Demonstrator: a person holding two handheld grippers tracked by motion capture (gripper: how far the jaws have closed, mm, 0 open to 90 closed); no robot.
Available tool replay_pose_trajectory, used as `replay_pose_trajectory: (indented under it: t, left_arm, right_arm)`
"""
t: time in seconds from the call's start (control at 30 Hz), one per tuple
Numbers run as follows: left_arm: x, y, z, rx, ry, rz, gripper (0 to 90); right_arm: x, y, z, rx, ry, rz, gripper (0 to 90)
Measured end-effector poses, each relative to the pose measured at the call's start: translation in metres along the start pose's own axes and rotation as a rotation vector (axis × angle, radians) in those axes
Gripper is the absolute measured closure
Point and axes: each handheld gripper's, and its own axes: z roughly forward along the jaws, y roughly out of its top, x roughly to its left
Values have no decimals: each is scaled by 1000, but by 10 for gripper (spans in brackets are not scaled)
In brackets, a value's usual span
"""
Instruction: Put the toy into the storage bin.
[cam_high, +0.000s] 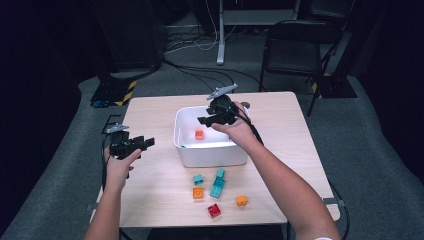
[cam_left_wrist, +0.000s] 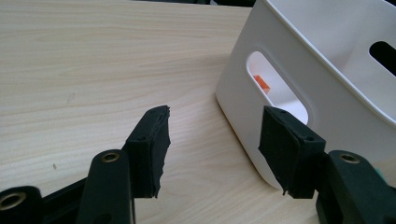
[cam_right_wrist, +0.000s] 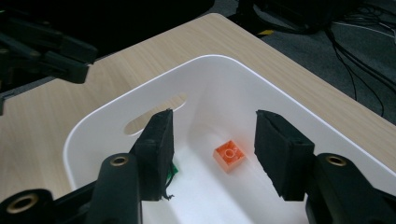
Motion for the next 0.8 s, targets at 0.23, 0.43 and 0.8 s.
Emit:
replay_pose_trajectory:
  t: [0.23, 0.43, 0.8]
  left_arm:
    - [0, 0, 1, 4, 3, -1, 419]
    - [-1, -1, 2, 0, 4, 2, 419]
    - [0, -1, 2, 5, 4, 0, 419]
  right_arm:
    - [20, -3, -20, -25, 34, -29, 446]
    - [33, -10, -34, -33, 54, -49, 437]
    - [45, -34, -55, -45, 74, -66, 428]
